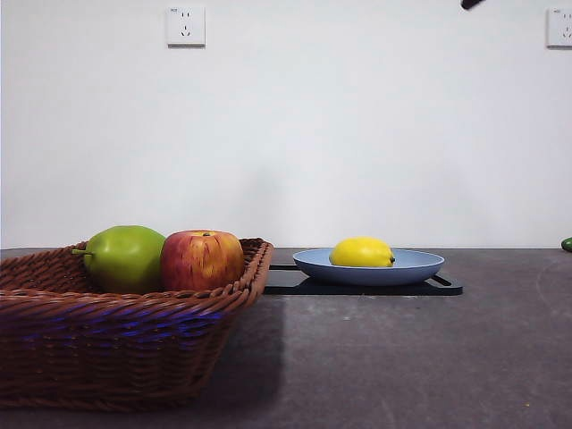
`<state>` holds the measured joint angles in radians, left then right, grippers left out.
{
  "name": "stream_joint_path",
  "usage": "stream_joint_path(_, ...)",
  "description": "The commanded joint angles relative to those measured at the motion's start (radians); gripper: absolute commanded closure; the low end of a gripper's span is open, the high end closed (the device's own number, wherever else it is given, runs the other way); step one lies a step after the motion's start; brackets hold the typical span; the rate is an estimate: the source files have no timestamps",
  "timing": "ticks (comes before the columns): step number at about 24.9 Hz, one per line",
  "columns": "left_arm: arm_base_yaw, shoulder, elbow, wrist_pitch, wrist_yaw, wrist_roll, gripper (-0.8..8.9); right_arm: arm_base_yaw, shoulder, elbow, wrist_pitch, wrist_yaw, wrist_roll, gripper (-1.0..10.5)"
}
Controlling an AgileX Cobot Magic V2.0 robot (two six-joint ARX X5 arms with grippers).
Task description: Take the lemon from the basket,put the lemon in the plate,hand out the plate
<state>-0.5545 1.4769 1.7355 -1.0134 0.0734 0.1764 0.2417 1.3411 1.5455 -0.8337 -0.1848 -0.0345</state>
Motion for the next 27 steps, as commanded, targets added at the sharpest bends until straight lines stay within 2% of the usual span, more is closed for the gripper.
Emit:
stream_joint_path(1, 0.024, -0.083, -0.099, 0.122, 0.009, 0.007, 8.07, 0.036, -0.105, -0.143, 0.154, 0.029, 0.019, 9.4)
stream_joint_path(5, 0.080, -0.328, -0.444, 0.382, 0.007, -0.014, 8.07, 0.105, -0.333, -0.455, 0.421, 0.169, 0.042, 9.4)
stream_joint_path(8, 0.124, -0.532, -0.696, 0.559, 0.007, -0.040, 8.07, 0.149, -0.493, -0.652, 0.556, 0.238, 0.047, 9.4)
stream_joint_path(14, 0.172, -0.792, -0.977, 0.679, 0.006, -0.104, 8.07, 0.214, -0.732, -0.873, 0.630, 0.341, 0.054, 9.4)
stream_joint_path(17, 0.176, -0.905, -1.072, 0.700, 0.005, -0.132, 8.07, 0.245, -0.840, -0.946, 0.618, 0.369, 0.089, 9.4)
stream_joint_path(20, 0.176, -0.986, -1.112, 0.699, 0.005, -0.130, 8.07, 0.261, -0.907, -0.968, 0.568, 0.369, 0.089, 9.4)
stream_joint_path(27, 0.176, -1.006, -1.112, 0.706, 0.006, -0.130, 8.05, 0.263, -0.967, -0.968, 0.565, 0.426, 0.089, 9.4)
